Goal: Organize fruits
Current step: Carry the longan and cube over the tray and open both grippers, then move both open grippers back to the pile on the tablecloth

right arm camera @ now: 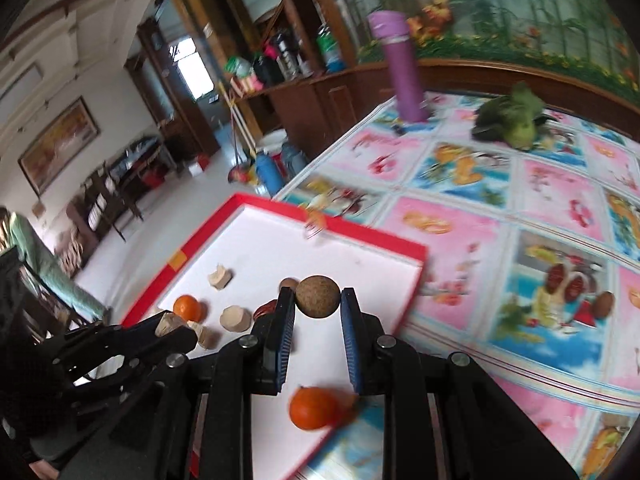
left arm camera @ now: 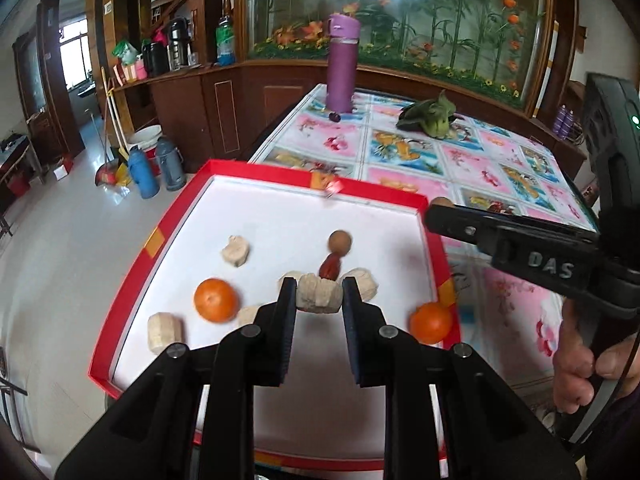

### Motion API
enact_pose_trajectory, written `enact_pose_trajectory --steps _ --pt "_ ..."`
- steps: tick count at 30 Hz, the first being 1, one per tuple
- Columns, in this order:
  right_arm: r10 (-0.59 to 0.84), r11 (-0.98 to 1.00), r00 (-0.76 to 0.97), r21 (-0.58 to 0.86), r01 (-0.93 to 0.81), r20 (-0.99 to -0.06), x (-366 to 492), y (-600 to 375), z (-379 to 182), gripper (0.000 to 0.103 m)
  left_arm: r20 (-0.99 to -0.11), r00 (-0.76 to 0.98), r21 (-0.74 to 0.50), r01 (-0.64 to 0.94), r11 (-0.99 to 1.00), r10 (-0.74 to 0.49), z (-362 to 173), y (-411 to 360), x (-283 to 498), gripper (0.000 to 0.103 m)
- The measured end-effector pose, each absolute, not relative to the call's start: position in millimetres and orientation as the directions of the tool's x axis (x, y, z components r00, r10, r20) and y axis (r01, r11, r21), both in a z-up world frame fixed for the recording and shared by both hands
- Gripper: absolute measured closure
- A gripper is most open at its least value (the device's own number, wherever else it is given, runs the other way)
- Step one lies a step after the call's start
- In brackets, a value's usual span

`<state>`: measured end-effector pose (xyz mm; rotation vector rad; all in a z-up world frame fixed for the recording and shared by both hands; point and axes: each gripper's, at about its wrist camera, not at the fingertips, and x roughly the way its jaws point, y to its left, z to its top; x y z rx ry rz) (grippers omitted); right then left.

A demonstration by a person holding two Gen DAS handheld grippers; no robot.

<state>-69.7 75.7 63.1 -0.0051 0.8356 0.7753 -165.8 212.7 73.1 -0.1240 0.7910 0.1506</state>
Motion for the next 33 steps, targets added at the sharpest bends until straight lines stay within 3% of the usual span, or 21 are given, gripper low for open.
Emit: enact_pose_trajectory --steps 7,22,25,27,33 --pt "0.543 0.754 0.361 0.251 -0.607 -0.758 -62.0 113.8 31.5 0.081 -0.745 0.663 -0.053 -0.17 0.984 0.075 54.6 218.1 -160.6 0.078" --pt "0.5 0.775 0.306 0.26 -0.576 -0.81 -52.0 128.2 19.6 0.081 -0.795 0.594 -0.002 -0.21 0.978 0.126 33.7 221.2 -137.3 0.078" --pt "0.516 0.77 0.29 0.288 -0.57 -0.806 -50.3 124.5 21.0 0.08 -0.797 0.59 0.002 -0.21 0.978 0.128 34.3 219.6 -135.3 0.068" --pt "0.541 0.76 0.299 0.305 -0.574 -0.786 -51.2 117.7 26.3 0.078 -0.795 0.592 0.001 -0.217 0.976 0.132 36.4 218.6 -136.6 0.05" --pt "0.584 0.758 0.366 0.326 -0.565 -0.725 -50.6 83.0 50.2 0.072 -0.75 0.637 0.031 -0.232 0.972 0.176 57.3 213.9 -142.2 0.041"
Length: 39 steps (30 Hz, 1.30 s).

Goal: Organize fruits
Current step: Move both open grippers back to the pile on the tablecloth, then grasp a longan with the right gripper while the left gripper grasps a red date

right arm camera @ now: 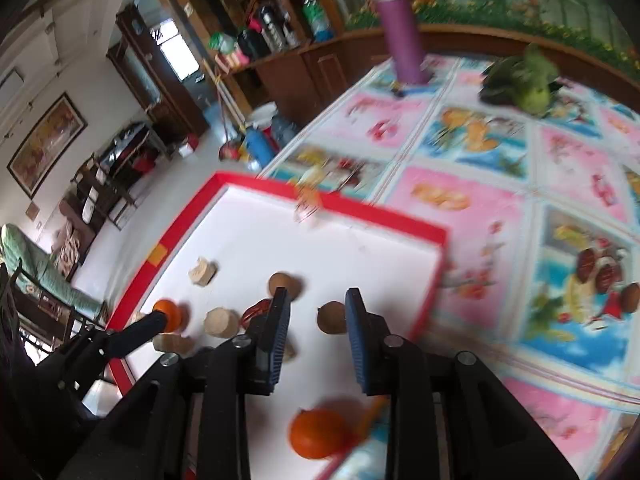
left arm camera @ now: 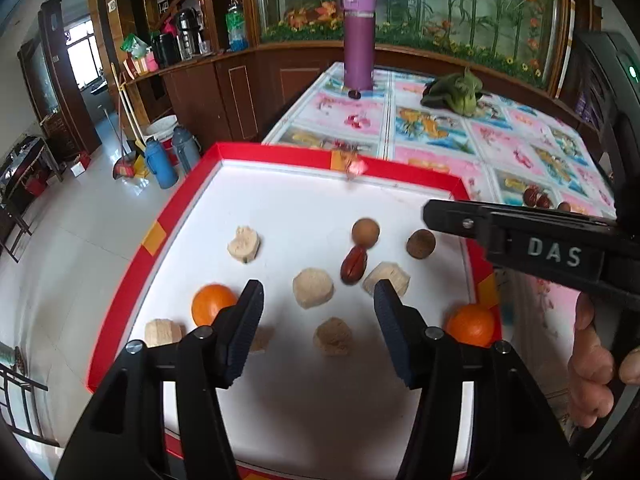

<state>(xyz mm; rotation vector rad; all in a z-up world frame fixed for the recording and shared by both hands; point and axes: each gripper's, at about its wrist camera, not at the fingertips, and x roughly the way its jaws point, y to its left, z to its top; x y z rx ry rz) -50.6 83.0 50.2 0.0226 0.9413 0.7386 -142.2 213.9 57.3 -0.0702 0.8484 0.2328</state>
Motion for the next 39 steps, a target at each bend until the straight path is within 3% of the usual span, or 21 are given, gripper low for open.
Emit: enact_pose_trajectory --steps 13,15,18,26,30,39 --pt "0.625 0.749 0.411 0.36 -0.556 -0.664 -58.6 50.1 70.6 0.071 -0.697 0.685 0.066 -0.235 0.97 0.213 95.8 196.9 -141.0 0.039" --pt "0.627 0.751 0.427 0.358 -0.556 -0.652 -60.4 41.7 74.7 0.071 -0.686 0.698 0.075 -0.212 0.974 0.205 104.5 186.6 -135.7 0.033" --pt "0.61 0.77 0.459 0.348 -0.534 -0.645 -57.1 18.7 78.1 0.071 -0.684 0.713 0.062 -0.153 0.986 0.154 111.7 167.3 -124.5 0.033" --pt "0.459 0.883 0.605 0.259 -0.391 -0.651 -29.5 -92.9 68.5 0.071 -0.729 0.683 -0.002 0.056 0.998 -0.04 107.6 109.9 -62.0 0.032" --pt "0.373 0.925 0.624 0.221 -0.309 -0.687 -8.0 -135.1 48.2 0.071 -0.773 0.63 0.011 0.125 0.992 -0.07 90.1 81.2 -25.3 0.032" --pt "0.384 0.917 0.551 0.236 -0.322 -0.741 15.4 -128.0 23.1 0.071 -0.857 0.513 0.058 0.192 0.98 -0.05 40.2 48.1 20.7 0.032"
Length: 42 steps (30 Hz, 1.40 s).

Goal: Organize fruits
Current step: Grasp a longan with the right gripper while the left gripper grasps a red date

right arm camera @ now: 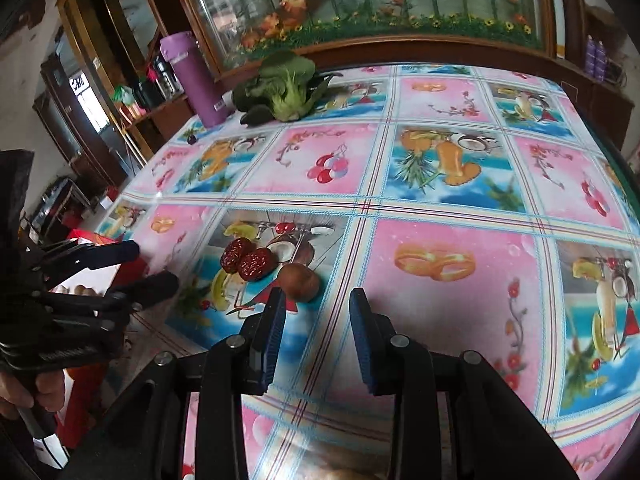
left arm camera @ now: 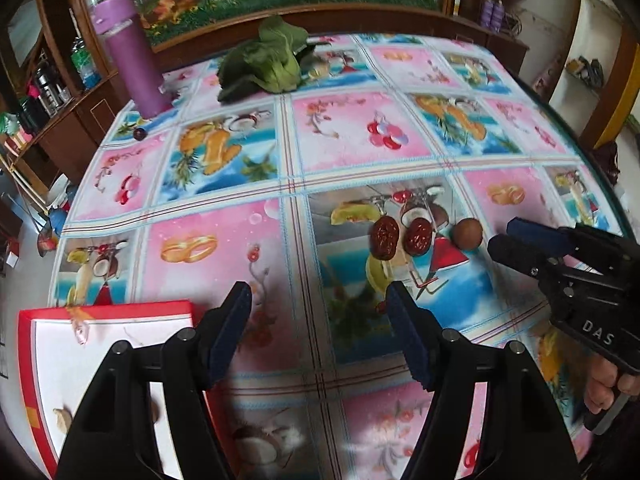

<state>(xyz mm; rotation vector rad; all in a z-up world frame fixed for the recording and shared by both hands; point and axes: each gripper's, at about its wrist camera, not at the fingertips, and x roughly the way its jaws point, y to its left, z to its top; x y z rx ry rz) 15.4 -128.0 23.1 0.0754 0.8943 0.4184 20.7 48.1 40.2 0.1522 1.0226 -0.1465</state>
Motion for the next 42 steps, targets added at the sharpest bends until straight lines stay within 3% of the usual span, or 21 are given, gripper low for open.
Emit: enact_pose_trajectory --steps 26,31,35,42 --pt "0.347 0.925 0.529 0.19 -0.328 -0.775 30.4 -123.3 11.5 0.079 -0.875 0.477 0.064 0.278 0.958 -0.08 18.4 8.5 63.3 0.035" --pt "0.318 0.94 0.53 0.191 -0.282 -0.786 33.7 -142.0 12.3 0.079 -0.875 0.471 0.025 0.283 0.959 -0.116 19.3 4.0 60.8 0.054" --pt "0.33 0.942 0.541 0.237 -0.236 -0.774 37.0 -158.6 17.0 0.079 -0.874 0.469 0.012 0.284 0.959 -0.128 20.8 -6.0 56.2 0.081" --pt "0.343 0.939 0.554 0.27 -0.211 -0.759 37.5 -166.1 21.5 0.079 -0.867 0.486 0.009 0.231 0.973 -0.108 20.6 -19.3 41.5 0.082"
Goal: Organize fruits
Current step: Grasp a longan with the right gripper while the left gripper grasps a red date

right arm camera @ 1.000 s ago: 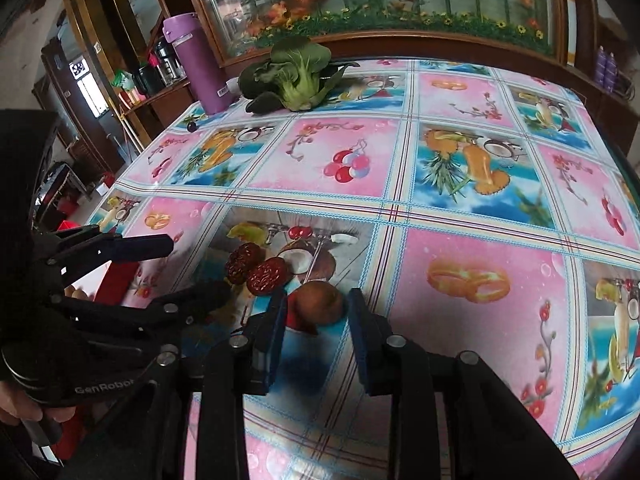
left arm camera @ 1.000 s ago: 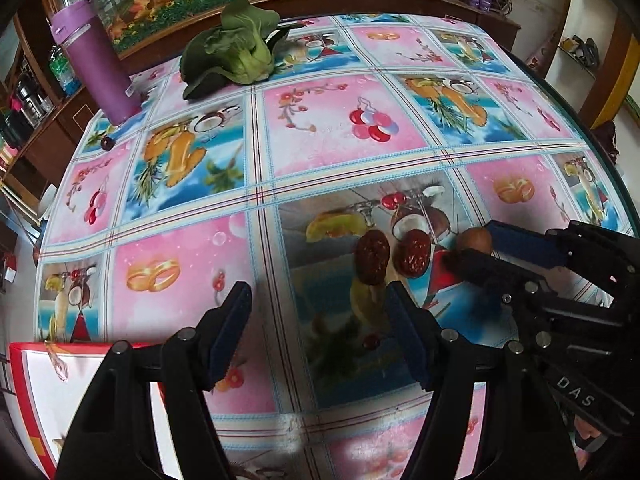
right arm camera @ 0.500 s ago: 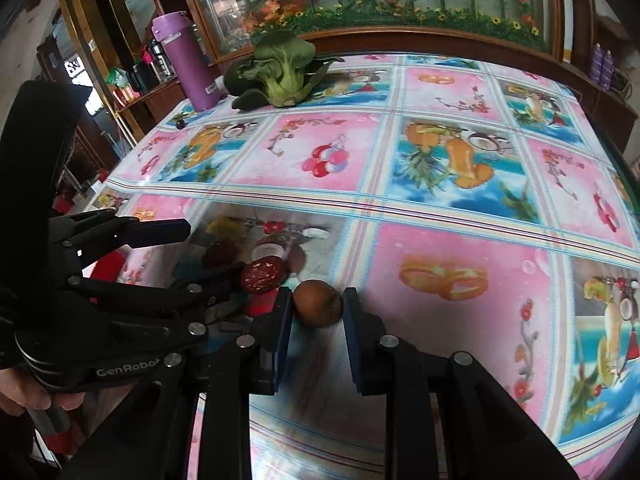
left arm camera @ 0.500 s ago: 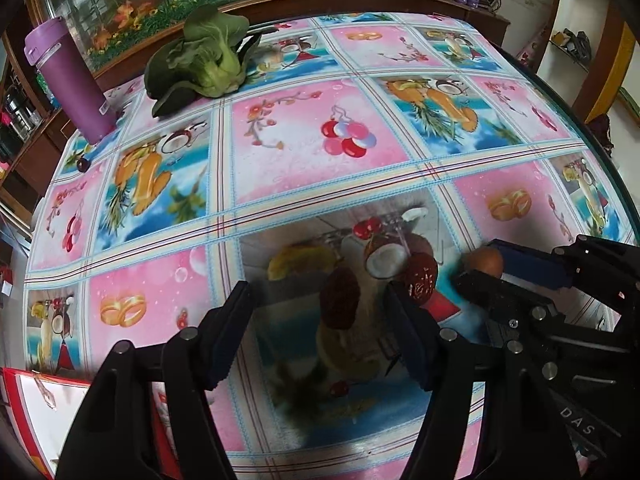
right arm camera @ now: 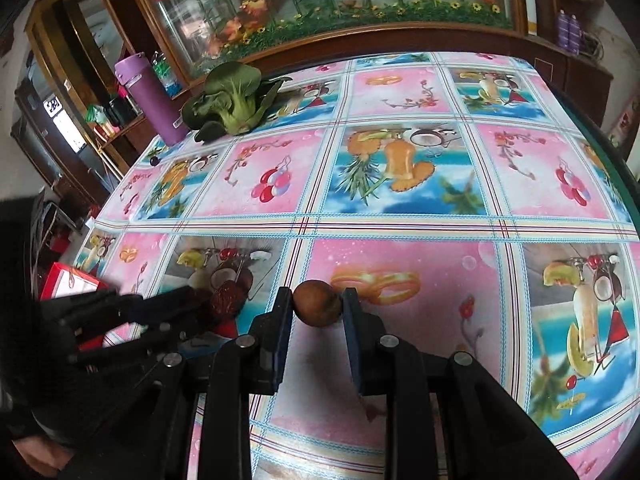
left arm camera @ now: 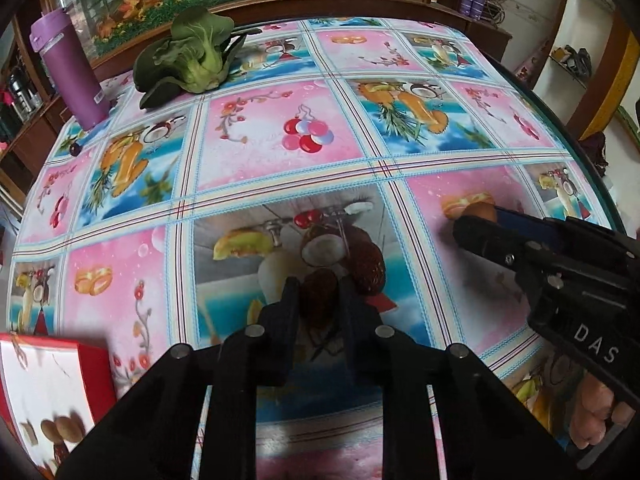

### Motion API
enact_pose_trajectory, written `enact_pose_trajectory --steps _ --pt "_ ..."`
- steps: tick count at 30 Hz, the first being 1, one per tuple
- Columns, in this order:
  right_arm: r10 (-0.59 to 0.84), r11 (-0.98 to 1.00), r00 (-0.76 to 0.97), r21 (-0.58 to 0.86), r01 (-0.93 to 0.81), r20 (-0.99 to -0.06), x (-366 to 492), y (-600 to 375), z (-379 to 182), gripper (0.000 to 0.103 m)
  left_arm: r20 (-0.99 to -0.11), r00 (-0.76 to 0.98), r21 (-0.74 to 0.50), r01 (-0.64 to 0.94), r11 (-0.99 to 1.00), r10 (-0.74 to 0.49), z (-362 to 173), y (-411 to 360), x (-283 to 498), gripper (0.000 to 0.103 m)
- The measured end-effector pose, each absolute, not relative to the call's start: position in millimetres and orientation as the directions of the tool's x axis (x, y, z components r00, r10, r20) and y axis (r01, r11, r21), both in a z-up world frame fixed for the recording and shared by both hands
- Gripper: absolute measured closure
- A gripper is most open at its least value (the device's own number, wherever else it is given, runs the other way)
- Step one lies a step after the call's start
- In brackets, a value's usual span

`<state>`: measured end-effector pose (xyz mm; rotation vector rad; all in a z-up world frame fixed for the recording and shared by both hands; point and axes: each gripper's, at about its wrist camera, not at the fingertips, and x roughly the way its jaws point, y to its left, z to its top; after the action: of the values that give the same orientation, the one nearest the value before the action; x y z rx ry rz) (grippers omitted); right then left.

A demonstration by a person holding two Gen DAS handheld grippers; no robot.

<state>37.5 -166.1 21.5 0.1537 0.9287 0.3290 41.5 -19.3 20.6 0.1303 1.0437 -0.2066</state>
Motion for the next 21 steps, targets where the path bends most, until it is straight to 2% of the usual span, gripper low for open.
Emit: enact_pose_trajectory --steps 11,21 --pt "0.362 0.93 0.593 0.318 -0.183 -0.72 35.1 -177.2 28.9 0.079 -0.862 0.475 -0.048 0.27 0.962 -0.176 20.4 -33.8 -4.3 0.082" --pt "0.392 0.916 0.596 0.358 -0.182 -0.701 33.7 -173.6 28.9 0.079 -0.848 0.485 -0.109 0.237 0.965 -0.215 25.8 -6.0 -35.7 0.082"
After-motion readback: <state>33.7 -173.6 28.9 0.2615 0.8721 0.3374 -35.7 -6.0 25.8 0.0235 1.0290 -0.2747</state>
